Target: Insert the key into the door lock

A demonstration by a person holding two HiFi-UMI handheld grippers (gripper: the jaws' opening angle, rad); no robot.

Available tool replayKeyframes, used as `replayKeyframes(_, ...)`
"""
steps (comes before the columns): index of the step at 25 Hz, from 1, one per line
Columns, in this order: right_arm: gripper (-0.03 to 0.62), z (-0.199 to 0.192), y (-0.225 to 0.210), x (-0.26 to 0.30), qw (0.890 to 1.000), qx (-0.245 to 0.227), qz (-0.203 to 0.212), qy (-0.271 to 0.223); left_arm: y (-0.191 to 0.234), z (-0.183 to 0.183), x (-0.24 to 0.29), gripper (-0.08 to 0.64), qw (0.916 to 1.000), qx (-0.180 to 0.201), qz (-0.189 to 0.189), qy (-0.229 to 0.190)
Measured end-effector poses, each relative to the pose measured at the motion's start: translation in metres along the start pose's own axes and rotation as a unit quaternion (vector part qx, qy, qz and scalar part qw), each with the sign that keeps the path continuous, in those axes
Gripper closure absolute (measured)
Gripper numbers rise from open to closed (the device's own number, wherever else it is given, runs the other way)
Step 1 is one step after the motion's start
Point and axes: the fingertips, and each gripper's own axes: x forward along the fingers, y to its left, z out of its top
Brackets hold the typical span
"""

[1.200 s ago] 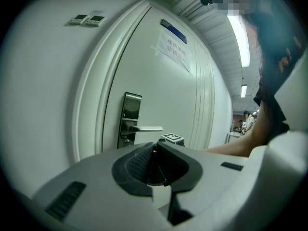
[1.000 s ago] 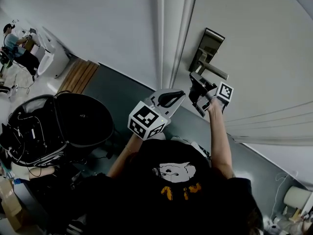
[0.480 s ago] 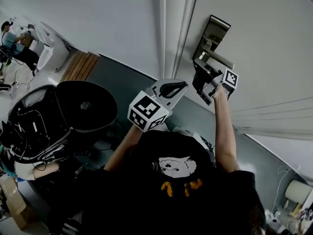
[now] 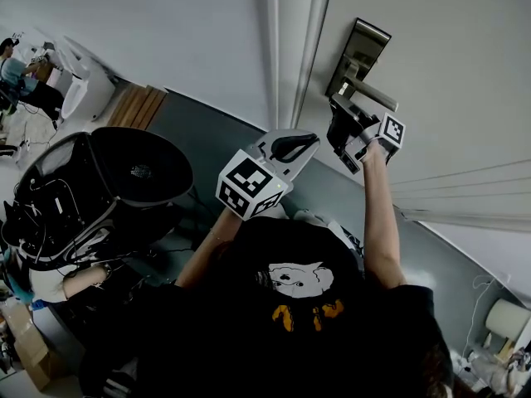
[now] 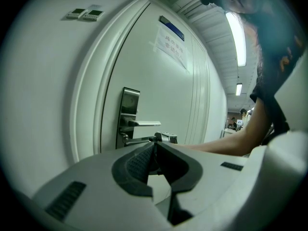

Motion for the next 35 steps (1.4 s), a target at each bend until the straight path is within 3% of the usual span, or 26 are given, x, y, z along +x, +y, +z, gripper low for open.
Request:
replayKeyframes(7, 0.569, 0.002, 0.006, -0.016, 0.998, 0.016, 0.014, -0.058, 0.000, 0.000, -0.005, 0.535, 1.0000, 0.000, 0.004, -0.001)
replayKeyframes(14, 0.571, 0.007, 0.001, -0.024, 0.990, 0.004, -0.048, -0.133, 0.000, 0.001, 0.001, 0.535, 1.0000, -0.001, 0.005, -0.008)
replayKeyframes(18, 0.571, 0.011, -0.001, -0.022, 0.983, 0.030, -0.067, -0.169, 0.003, -0.001, 0.005, 0.535, 1.0000, -0.002, 0.006, -0.008)
replayKeyframes(22, 0.571, 0.014, -0.006, -0.013, 0.986, 0.021, -0.086, -0.143, 0.010, -0.004, 0.010, 0.535, 0.9999, -0.004, 0.009, -0.005)
replayKeyframes(27, 0.571, 0.020, -0.009, -0.008, 0.990, 0.052, -0.054, -0.117, 0.018, -0.006, 0.017, 0.535, 1.0000, -0.007, 0.007, -0.001)
replayKeyframes(35, 0.571, 0.044, -0.013, -0.006, 0.988, 0.025, -0.051, -0.144, 0.029, -0.003, 0.028, 0.535, 0.9999, -0.008, 0.006, 0.005)
